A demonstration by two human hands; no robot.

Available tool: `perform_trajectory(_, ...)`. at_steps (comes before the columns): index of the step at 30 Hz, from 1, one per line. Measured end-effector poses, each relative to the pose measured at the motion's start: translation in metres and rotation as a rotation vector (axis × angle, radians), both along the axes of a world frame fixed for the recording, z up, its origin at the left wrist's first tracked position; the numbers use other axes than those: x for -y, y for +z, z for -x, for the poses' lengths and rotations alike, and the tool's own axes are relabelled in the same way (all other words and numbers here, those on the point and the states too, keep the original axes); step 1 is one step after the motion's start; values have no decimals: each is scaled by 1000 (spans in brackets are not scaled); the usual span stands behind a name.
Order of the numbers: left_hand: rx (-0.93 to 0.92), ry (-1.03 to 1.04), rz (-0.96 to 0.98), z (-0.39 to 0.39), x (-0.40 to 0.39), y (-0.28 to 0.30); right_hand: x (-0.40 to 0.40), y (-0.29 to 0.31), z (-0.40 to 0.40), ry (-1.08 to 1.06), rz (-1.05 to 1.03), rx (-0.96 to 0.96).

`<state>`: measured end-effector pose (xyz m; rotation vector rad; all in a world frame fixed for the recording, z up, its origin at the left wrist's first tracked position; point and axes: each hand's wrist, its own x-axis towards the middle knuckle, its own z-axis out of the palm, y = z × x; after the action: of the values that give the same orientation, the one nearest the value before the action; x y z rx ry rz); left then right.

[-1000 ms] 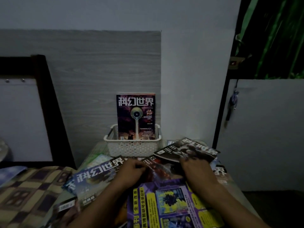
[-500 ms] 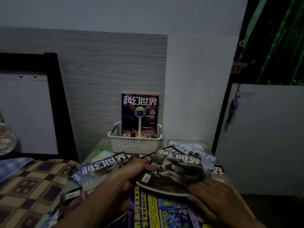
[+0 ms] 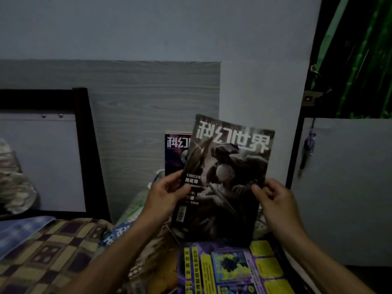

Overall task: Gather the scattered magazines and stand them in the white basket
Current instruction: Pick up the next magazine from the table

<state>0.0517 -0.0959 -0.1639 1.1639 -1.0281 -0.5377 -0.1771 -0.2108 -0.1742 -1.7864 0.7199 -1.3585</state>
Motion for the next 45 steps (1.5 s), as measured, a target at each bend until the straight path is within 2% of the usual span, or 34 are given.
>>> perform_trajectory(2, 77, 100, 53, -9, -5, 15, -3, 15, -16, -15, 75, -6)
perform_trajectory(4, 164, 173, 44, -21, -9, 17, -4, 18, -30, -15, 64, -28)
perform_trajectory(9, 237, 240, -154, -42, -14, -46, -8, -26, -50, 26, -161, -145)
perform_trajectory(12, 243, 274, -133, -49, -16, -62, -7, -38, -56, 7, -159, -171)
perform_trajectory(18, 255, 370, -13, -75, 12, -11, 32, 17, -88, -45, -28, -45)
perform_trajectory(22, 81, 466, 45, -105, 53, 22, 73, 46, -129, -70, -13, -3)
perform_trajectory(25, 63, 498, 45, -128, 90, 17, 108, 40, -162, -102, -34, -17)
perform_trajectory(29, 101, 564, -76, -156, 135, -14, 148, 2, -201, -224, -75, -167)
perform_trajectory(33, 420, 699, -214, -175, 154, -46, 169, -38, -221, -306, -116, -276)
perform_trajectory(36, 512, 718, -293, -178, 161, -60, 180, -42, -224, -378, -125, -367)
perform_trajectory(41, 630, 552, -507, -180, 168, -57, 179, -39, -230, -355, -113, -488)
perform_trajectory(45, 592, 465, -620, -181, 175, -52, 175, -38, -233, -336, -95, -645)
